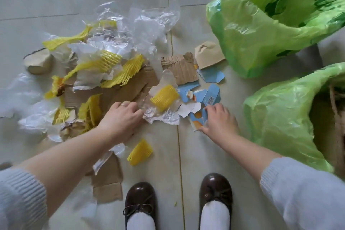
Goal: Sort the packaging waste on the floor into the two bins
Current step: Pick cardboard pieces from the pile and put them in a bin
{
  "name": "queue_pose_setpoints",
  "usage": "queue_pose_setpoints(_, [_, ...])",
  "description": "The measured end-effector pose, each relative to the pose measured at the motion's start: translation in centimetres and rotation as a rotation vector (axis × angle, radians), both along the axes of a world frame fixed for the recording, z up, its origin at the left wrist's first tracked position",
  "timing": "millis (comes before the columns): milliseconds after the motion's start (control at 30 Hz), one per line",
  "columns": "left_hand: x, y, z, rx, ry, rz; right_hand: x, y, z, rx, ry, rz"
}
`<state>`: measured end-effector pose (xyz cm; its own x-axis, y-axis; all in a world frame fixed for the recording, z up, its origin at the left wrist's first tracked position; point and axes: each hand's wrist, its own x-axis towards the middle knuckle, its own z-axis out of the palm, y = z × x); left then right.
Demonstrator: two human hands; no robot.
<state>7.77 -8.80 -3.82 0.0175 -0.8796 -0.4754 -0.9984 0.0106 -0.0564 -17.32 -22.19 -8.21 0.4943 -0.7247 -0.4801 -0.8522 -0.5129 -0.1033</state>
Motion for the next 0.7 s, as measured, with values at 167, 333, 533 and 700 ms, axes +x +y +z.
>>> queue_pose_setpoints(167, [0.9,1.2,-1.0,0.017,-0.076,-0.013,0.7,-0.5,-1.1,-0.012,0.007,-0.022])
queue_pose_setpoints(333, [1.4,0.7,-1.3,0.060,-0.068,0.284,0.5,-0.7,-1.0,0.116,0.066,-0.072])
queue_pose_setpoints(533, [2.1,-0.6,-1.1,-0.020,0.108,0.706,-1.4,-1.0,1.6,0.427,-0.168,-0.337])
queue_pose_setpoints(700, [2.9,-0.8,-1.9,-0.025,0.171,0.874,-0.8,-3.5,5.4,0.549,0.177,0.021])
